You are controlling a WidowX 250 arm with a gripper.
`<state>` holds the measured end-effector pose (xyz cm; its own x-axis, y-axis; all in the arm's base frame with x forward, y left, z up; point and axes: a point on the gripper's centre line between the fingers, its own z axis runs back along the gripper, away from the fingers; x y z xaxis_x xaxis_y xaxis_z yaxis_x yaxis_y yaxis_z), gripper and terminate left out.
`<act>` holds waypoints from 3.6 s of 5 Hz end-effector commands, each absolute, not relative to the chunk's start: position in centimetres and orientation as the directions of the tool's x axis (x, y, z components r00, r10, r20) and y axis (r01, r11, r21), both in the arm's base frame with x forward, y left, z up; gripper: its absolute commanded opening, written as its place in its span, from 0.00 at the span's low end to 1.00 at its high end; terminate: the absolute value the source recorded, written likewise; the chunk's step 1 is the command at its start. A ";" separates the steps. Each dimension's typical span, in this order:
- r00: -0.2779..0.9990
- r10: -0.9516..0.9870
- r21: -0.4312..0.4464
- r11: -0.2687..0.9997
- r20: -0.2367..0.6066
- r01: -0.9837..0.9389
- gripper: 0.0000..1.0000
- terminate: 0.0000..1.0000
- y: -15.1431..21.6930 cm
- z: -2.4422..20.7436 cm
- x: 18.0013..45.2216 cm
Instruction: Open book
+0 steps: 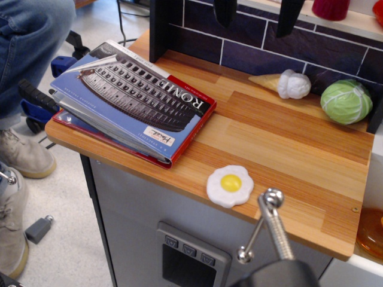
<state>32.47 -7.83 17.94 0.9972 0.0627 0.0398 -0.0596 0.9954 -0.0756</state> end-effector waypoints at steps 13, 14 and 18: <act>0.996 -0.028 -0.140 0.989 0.086 0.040 1.00 0.00 10.1 8.4 36.2; 0.995 0.021 -0.288 0.958 0.097 0.008 1.00 0.00 7.6 11.1 36.1; 0.986 0.147 -0.592 0.790 -0.072 -0.161 1.00 0.00 -7.4 20.3 34.5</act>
